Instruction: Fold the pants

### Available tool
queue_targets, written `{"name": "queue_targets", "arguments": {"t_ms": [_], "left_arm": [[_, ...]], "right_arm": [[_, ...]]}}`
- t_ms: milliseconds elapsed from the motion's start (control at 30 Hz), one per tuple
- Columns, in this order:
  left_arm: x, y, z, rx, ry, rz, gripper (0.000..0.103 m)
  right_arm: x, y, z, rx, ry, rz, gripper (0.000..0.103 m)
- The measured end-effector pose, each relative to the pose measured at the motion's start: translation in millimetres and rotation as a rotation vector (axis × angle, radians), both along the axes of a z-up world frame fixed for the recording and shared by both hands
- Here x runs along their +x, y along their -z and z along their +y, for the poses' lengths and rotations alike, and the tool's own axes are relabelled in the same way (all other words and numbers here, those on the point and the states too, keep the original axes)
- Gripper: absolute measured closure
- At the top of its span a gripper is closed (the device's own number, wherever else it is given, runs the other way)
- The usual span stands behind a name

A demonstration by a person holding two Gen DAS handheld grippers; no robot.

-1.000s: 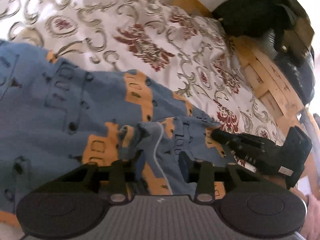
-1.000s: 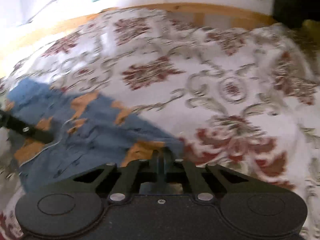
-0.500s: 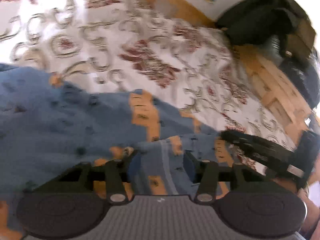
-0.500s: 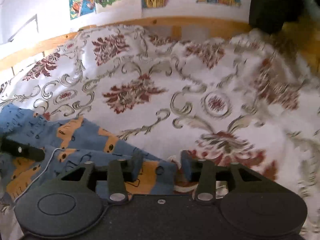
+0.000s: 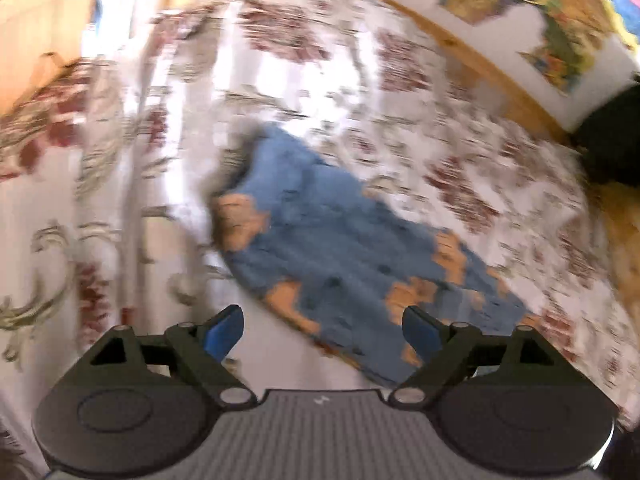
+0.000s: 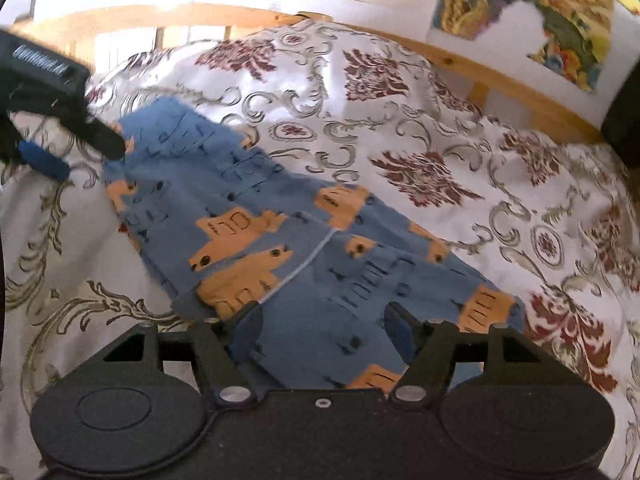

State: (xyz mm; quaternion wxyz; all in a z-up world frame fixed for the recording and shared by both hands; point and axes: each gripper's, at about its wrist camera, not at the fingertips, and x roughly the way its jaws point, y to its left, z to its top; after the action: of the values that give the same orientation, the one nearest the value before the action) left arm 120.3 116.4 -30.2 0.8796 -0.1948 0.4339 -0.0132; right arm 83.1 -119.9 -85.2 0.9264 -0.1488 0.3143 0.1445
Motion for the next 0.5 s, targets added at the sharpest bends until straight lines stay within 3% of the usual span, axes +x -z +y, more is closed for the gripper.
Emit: {"name": "queue_targets", "arguments": {"t_ms": [67, 167, 200, 267, 367, 467, 500], "left_arm": [[6.2, 2.4, 9.1, -0.006, -0.065, -0.004, 0.013], [15.5, 13.3, 25.9, -0.089, -0.179, -0.012, 0.011], [18.9, 17.4, 30.4, -0.126, -0.200, -0.006, 0.011], [23.2, 23.4, 37.4, -0.183, -0.227, -0.009, 0.011], [24.1, 25.6, 40.0, -0.190, -0.268, -0.040, 0.013], [25.8, 26.2, 38.4, -0.162, -0.297, -0.065, 0.029], [26.8, 26.1, 37.4, -0.146, -0.298, -0.074, 0.040]], "right_arm": [[-0.3, 4.1, 5.6, -0.013, -0.002, -0.011, 0.033], [-0.8, 5.1, 5.4, 0.001, 0.017, -0.040, 0.027], [-0.5, 4.8, 5.0, 0.009, 0.031, -0.053, 0.021], [1.2, 4.4, 5.3, 0.030, 0.052, -0.079, 0.017], [3.8, 8.0, 13.0, 0.015, 0.036, -0.087, 0.013], [6.0, 17.2, 18.7, -0.004, 0.029, -0.080, 0.013], [6.8, 19.5, 17.9, 0.003, 0.032, -0.075, 0.012]]}}
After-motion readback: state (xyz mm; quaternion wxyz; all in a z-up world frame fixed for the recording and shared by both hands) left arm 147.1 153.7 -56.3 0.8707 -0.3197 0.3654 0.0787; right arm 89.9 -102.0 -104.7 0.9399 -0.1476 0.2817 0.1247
